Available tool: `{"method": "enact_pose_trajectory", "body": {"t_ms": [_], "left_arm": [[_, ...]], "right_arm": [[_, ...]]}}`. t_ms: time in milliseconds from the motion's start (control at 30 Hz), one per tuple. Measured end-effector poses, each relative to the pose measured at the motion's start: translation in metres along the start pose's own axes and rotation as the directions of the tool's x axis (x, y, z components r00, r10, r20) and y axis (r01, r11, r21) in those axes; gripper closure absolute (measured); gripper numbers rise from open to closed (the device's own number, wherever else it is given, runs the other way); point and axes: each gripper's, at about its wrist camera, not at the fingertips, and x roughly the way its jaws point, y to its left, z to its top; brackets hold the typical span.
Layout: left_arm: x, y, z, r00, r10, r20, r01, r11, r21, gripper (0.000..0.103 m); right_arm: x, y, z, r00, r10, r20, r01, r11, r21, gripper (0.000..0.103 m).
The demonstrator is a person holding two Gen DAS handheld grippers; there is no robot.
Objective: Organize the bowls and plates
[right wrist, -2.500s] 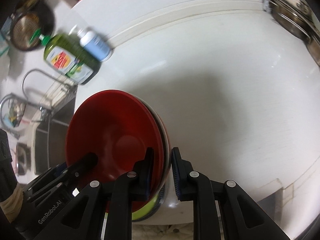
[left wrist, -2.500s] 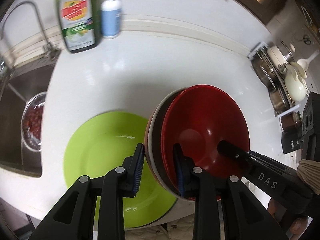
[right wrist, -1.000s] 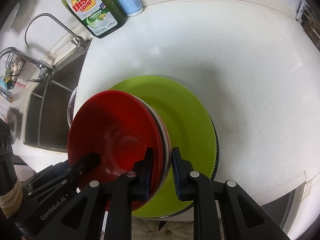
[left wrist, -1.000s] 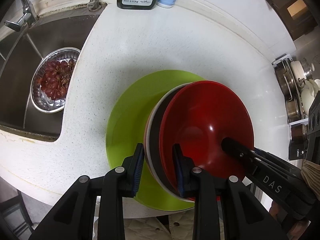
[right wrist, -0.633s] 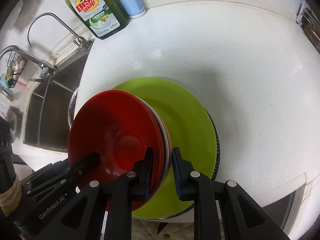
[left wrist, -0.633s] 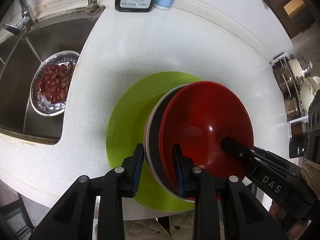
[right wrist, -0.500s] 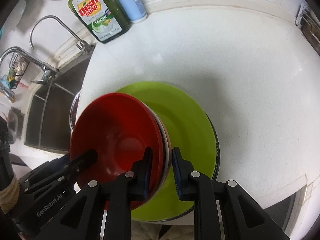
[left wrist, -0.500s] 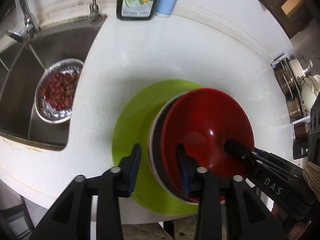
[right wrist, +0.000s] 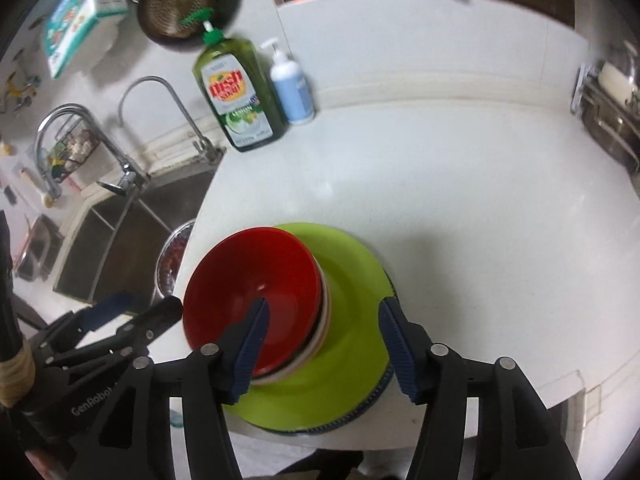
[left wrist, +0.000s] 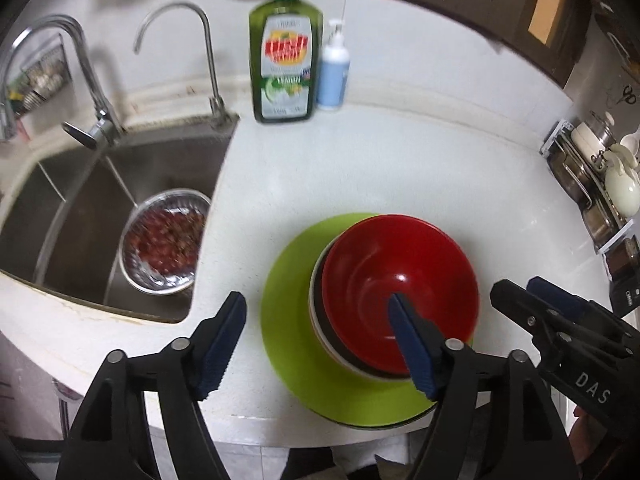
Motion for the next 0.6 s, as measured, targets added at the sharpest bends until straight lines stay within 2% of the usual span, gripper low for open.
{"method": "enact_pose_trajectory", "body": {"t_ms": [67,133,200,300,433,600], "left_arm": [[-0.012,-0.005,-0.006,0.999,0.023,0.035,-0.023,1.000,0.005,0.021],[-0.025,-0.008,-0.016,0.996,0.043,0.073,-0.044,0.999,0.007,0.018],[-0.037,-0.012,-0.026,0.993,0.055,0.108,-0.056,0.998,0.010,0.012],[-0.056,-0.017,-0.047,0.984,0.077,0.164,-0.082,0.996,0.022,0.010],[-0.080,-0.027,-0.076,0.967,0.104,0.233,-0.115,0.993,0.033,0.006],[-0.118,-0.043,-0.114,0.931,0.138,0.338,-0.165,0.985,0.054,0.003]], "right_arm": [[-0.011,-0.001,-0.008,1.000,-0.002,0.030,0.003,1.000,-0.023,0.040],[-0.025,-0.003,-0.018,0.998,-0.006,0.068,0.009,0.999,-0.046,0.031],[-0.039,-0.004,-0.030,0.994,-0.013,0.109,0.020,0.997,-0.068,0.028],[-0.058,-0.007,-0.053,0.987,-0.026,0.159,0.042,0.994,-0.098,0.025],[-0.082,-0.009,-0.083,0.975,-0.050,0.216,0.079,0.989,-0.127,0.022],[-0.120,-0.010,-0.119,0.953,-0.057,0.297,0.096,0.988,-0.117,0.016]]}}
